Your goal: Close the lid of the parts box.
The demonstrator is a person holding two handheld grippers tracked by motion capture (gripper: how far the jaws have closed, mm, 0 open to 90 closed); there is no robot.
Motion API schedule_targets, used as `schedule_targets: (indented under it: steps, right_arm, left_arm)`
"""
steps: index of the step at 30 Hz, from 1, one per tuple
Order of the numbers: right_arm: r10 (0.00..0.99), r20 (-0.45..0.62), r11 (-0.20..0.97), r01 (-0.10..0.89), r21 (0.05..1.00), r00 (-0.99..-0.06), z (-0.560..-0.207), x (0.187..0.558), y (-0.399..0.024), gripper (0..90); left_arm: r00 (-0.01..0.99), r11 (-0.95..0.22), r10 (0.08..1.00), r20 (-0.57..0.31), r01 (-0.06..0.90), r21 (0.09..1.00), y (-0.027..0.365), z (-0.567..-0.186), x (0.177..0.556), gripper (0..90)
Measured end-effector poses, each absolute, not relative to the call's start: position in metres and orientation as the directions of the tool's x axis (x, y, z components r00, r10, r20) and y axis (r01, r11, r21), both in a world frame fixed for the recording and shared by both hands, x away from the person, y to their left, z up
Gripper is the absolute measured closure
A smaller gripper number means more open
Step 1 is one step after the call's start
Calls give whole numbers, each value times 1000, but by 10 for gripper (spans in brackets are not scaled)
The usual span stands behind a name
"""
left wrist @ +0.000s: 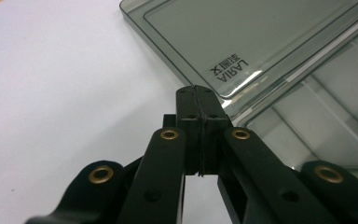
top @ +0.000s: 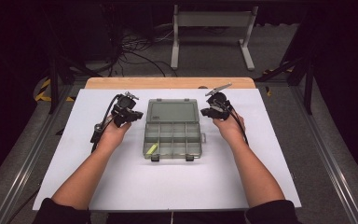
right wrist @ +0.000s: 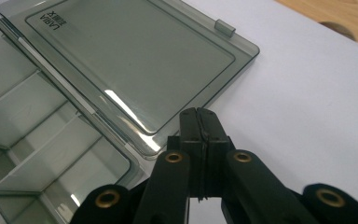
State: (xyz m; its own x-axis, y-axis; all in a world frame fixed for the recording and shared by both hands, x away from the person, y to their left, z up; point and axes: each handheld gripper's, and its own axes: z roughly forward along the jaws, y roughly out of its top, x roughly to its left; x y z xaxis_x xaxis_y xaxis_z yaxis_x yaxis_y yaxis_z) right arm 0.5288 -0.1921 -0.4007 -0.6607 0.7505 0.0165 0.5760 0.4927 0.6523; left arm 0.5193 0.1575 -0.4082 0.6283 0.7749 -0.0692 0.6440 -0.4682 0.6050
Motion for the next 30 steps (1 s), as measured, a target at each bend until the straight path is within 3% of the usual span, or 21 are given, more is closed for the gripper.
schedule_targets:
  steps: [30]
  right_arm:
    - [772, 57, 495, 655, 571, -633, -434, 542, -188, 900]
  left_arm:
    - [623, -477, 771, -133, 703, 527, 153, -437, 529, 895]
